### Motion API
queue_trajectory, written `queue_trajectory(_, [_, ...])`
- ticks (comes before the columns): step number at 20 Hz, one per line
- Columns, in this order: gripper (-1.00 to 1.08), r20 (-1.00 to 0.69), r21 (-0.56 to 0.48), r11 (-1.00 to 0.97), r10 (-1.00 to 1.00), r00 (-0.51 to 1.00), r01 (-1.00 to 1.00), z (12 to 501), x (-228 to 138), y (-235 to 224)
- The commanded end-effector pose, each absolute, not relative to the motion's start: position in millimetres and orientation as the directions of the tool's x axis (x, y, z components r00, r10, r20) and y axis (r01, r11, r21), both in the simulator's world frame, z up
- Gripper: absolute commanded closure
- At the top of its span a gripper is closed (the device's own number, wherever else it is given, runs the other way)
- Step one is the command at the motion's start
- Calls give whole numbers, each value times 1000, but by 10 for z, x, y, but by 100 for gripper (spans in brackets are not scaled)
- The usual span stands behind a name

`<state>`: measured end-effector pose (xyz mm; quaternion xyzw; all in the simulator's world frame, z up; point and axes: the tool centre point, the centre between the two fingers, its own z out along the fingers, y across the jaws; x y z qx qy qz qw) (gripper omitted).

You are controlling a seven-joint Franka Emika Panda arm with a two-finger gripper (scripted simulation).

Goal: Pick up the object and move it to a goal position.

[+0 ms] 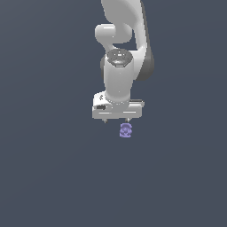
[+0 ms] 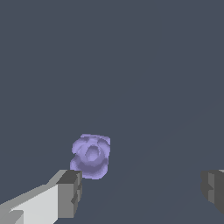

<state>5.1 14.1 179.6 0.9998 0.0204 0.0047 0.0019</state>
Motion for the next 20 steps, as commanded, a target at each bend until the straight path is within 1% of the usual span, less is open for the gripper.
queue_trajectory(1, [-92,9,4,-999,41,999,41,1796,51,141])
queue_trajectory(13, [-92,-25,-23,-1000,12,1000,11,1734,1,88])
queue_trajectory(20, [-92,-21,-17,-1000,-4,1000,-5,1591,-30,192])
